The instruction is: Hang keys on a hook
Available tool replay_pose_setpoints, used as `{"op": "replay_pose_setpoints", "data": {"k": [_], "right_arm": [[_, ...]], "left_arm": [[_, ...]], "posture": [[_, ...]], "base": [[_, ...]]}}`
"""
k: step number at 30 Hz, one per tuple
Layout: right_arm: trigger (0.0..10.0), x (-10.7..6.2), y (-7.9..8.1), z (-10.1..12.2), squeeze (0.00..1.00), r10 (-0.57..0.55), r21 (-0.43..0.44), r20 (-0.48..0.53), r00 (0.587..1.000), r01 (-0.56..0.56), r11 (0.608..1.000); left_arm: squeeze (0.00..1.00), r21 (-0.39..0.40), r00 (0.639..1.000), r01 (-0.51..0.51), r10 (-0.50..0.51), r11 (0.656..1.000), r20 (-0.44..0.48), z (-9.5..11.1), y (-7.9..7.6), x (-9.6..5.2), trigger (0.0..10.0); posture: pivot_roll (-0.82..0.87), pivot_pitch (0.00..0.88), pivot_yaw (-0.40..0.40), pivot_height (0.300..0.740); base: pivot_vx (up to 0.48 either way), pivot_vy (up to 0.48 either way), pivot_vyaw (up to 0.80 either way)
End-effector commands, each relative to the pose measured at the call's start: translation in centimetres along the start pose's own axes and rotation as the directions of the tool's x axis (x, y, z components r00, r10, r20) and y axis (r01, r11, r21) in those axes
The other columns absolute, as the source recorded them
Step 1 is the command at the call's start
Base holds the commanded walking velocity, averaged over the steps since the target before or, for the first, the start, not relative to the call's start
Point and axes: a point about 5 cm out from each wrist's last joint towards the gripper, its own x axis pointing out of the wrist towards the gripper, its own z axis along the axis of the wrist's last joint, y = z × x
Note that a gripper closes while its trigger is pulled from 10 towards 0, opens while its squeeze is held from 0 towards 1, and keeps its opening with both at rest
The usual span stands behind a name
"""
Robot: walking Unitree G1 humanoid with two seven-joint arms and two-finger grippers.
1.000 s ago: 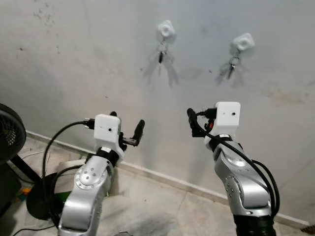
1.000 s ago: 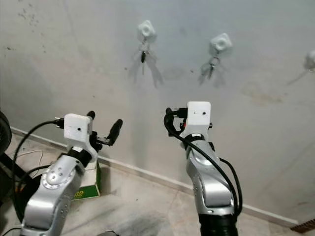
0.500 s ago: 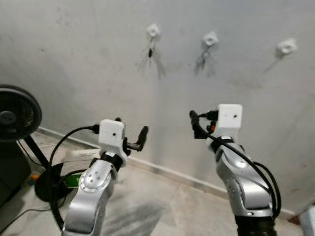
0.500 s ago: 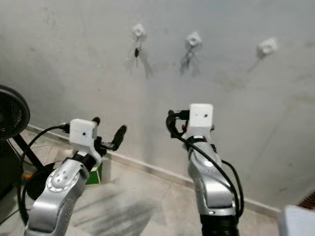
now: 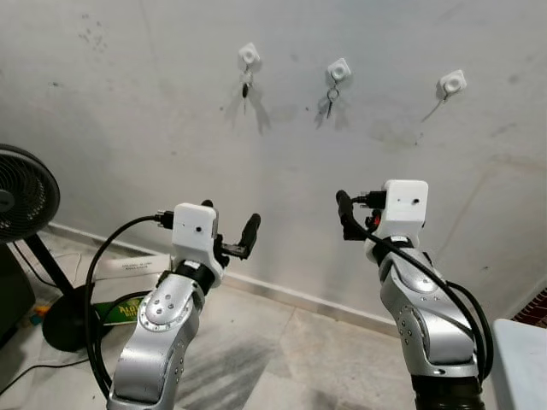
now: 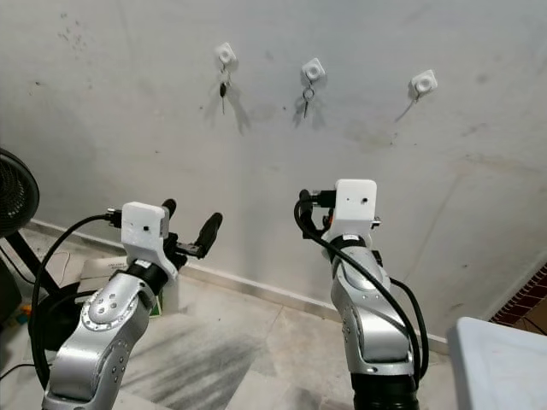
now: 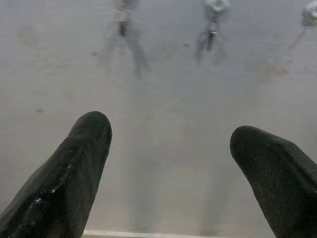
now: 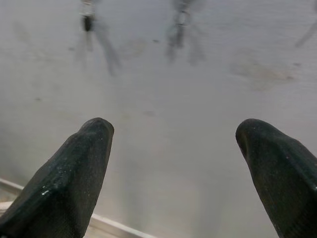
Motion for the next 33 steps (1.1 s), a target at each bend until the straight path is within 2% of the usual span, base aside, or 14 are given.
{"op": "replay_pose_setpoints", "data": {"k": [1, 9, 13, 19, 26, 33], "right_arm": [[10.0, 0.0, 0.4, 0.2, 0.0, 0.02, -0.002, 0.0, 1.0, -0.02, 1.0], [10.0, 0.0, 0.3, 0.2, 0.0, 0.02, -0.008, -0.002, 1.0, -0.02, 1.0], [10.0, 0.2, 0.3, 0.2, 0.0, 0.02, -0.008, 0.002, 1.0, -0.02, 1.0], [10.0, 0.3, 0.3, 0.3, 0.0, 0.024, -0.012, 0.004, 1.0, -0.024, 1.0], [10.0, 0.6, 0.3, 0.6, 0.0, 0.023, -0.014, 0.015, 1.0, -0.022, 1.0], [10.0, 1.1, 0.1, 1.4, 0.0, 0.021, -0.029, 0.038, 0.999, -0.02, 0.999]], "left_arm": [[0.0, 0.008, 1.0, -0.001, 0.001, 1.0, 0.001, 0.2, 0.2, 0.0, 10.0], [0.0, 0.011, 1.0, 0.002, -0.002, 1.0, -0.002, 0.1, 0.1, 0.0, 10.0], [0.0, -0.007, 1.0, -0.011, 0.011, 1.0, -0.017, 0.0, 0.2, 0.1, 10.0], [0.0, 0.013, 1.0, -0.015, 0.015, 1.0, 0.0, 0.1, 0.3, 0.1, 10.0], [0.0, 0.038, 1.0, -0.007, 0.006, 0.999, 0.015, 0.3, 0.4, 0.4, 10.0], [0.0, 0.033, 1.0, -0.014, 0.013, 0.999, 0.029, 0.5, 0.6, 0.9, 10.0]], "posture": [[0.02, 0.0, -0.01, 0.74], [0.02, 0.0, -0.011, 0.74], [0.03, 0.0, -0.013, 0.74], [0.02, 0.0, -0.014, 0.74], [0.02, 0.0, -0.008, 0.74], [0.0, 0.0, -0.005, 0.74]], "base": [[0.0, 0.48, -0.6], [0.0, 0.48, -0.8], [0.0, 0.48, -0.12], [0.0, 0.451, -0.48], [0.0, 0.0, -0.12], [0.0, 0.0, -0.79]]}}
